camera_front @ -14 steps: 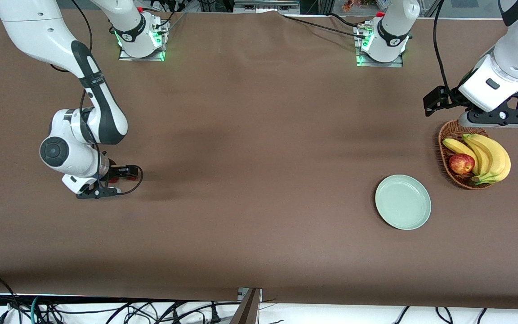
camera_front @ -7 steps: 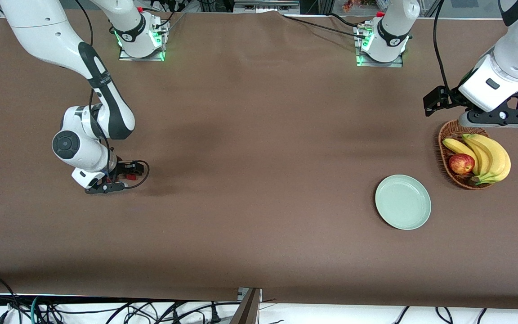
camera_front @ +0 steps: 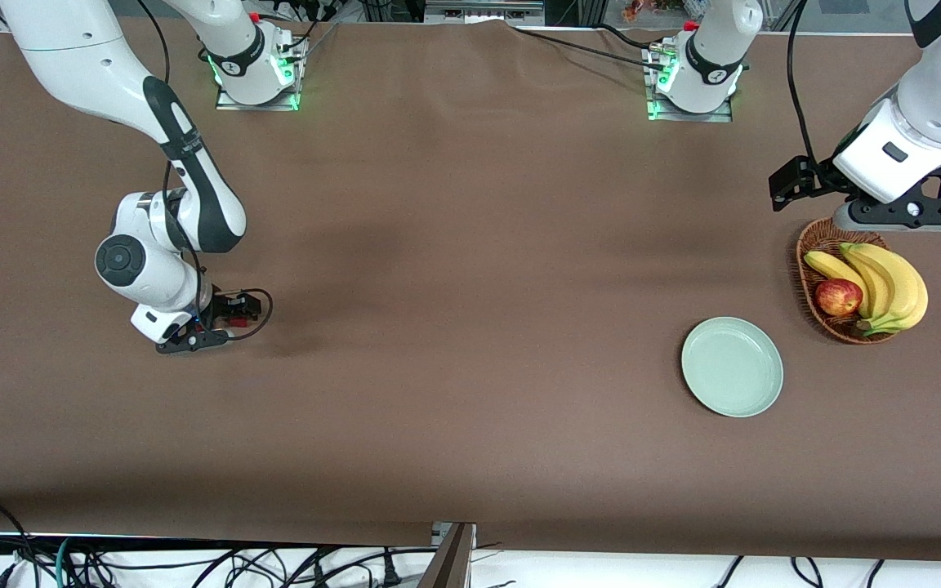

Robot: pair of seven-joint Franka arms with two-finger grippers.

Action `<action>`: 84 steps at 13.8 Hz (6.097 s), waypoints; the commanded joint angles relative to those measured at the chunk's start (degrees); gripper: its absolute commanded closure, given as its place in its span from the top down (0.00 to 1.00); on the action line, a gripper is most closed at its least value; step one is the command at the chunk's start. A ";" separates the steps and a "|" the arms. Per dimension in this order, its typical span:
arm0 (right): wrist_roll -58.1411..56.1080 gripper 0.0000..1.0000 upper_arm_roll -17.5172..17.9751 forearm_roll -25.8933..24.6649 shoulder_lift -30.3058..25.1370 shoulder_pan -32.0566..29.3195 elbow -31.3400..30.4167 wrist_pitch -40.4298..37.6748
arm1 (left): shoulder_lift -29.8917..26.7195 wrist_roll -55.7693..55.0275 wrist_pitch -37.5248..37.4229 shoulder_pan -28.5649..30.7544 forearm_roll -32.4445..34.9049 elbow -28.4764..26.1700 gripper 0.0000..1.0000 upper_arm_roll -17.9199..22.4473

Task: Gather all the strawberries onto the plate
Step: 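Lower the right gripper and grasp one strawberry, then carry the strawberry to the table middle and open the right gripper, then move the left gripper to the strawberry while the right gripper returns, then grasp the strawberry with the left gripper while the right gripper grasps another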

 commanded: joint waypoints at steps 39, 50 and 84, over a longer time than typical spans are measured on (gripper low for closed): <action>73.41 1.00 7.60 0.22 27.83 39.59 43.65 7.29 | 0.43 0.32 -1.21 0.18 -0.96 1.50 1.00 -0.23; 37.48 1.00 2.26 0.30 13.68 23.95 45.85 -34.43 | 4.81 0.84 -3.65 -2.45 -6.49 1.07 1.00 -0.31; 3.97 1.00 -12.09 4.87 0.14 9.61 2.70 -13.64 | 38.40 -38.62 49.07 -26.81 -6.23 -8.16 0.22 -0.14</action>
